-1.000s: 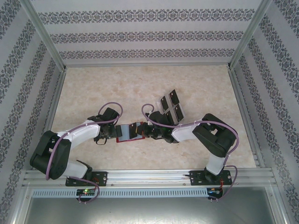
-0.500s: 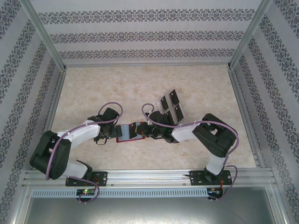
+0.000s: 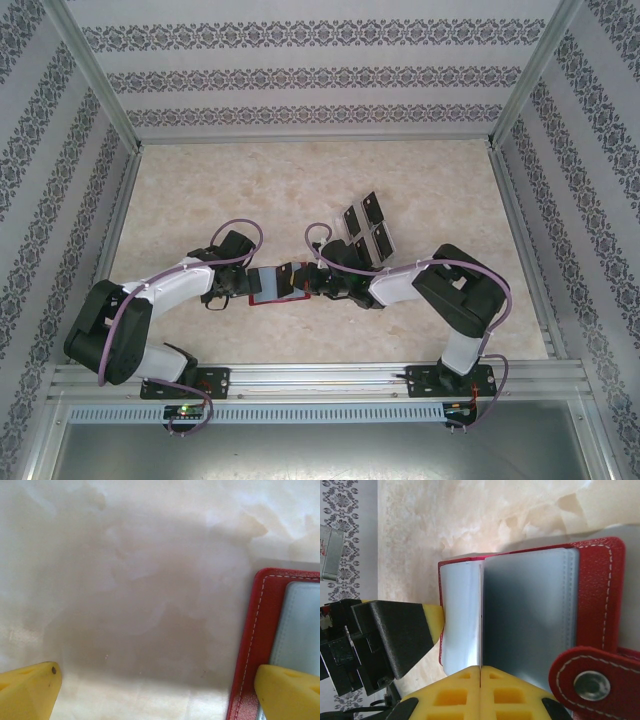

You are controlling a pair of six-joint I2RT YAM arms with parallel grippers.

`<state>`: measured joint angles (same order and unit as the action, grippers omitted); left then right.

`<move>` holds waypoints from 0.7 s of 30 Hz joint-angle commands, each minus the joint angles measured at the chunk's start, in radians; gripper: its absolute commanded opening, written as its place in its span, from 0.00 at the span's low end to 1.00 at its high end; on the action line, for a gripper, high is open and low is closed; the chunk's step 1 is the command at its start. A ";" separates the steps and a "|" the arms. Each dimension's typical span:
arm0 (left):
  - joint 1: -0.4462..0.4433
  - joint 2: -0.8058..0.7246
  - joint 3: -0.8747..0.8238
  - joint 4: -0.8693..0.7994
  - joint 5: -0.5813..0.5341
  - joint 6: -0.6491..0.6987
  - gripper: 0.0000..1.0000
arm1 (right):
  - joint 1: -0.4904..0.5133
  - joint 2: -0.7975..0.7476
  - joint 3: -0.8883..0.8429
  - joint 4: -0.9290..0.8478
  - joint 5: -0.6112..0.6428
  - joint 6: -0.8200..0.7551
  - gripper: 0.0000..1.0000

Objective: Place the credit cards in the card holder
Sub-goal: Insert the credit card into the card slot.

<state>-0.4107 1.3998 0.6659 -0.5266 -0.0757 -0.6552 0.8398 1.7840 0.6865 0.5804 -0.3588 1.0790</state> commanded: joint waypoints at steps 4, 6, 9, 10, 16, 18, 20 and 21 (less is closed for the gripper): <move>0.001 0.017 -0.006 -0.028 0.002 0.004 1.00 | -0.007 0.052 0.004 0.058 -0.016 0.018 0.00; 0.001 0.017 -0.010 -0.030 -0.001 0.003 1.00 | -0.007 0.068 0.004 0.065 -0.020 0.022 0.00; 0.001 0.017 -0.009 -0.037 -0.006 0.005 1.00 | -0.010 0.091 -0.006 0.095 -0.029 0.038 0.00; 0.001 0.013 -0.007 -0.044 -0.016 0.005 1.00 | -0.011 0.098 -0.011 0.100 -0.027 0.043 0.00; 0.001 -0.013 0.040 -0.108 -0.095 0.028 1.00 | -0.017 0.110 -0.034 0.106 -0.029 0.053 0.00; 0.001 -0.010 0.053 -0.120 -0.102 0.035 1.00 | -0.019 0.111 -0.039 0.104 -0.028 0.052 0.00; 0.000 -0.004 0.059 -0.122 -0.102 0.034 1.00 | -0.019 0.108 -0.041 0.104 -0.030 0.050 0.00; 0.000 -0.001 0.057 -0.119 -0.100 0.034 1.00 | -0.019 0.107 -0.041 0.101 -0.031 0.048 0.00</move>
<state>-0.4107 1.3972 0.7013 -0.5873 -0.1402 -0.6434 0.8265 1.8740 0.6685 0.7013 -0.3840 1.1278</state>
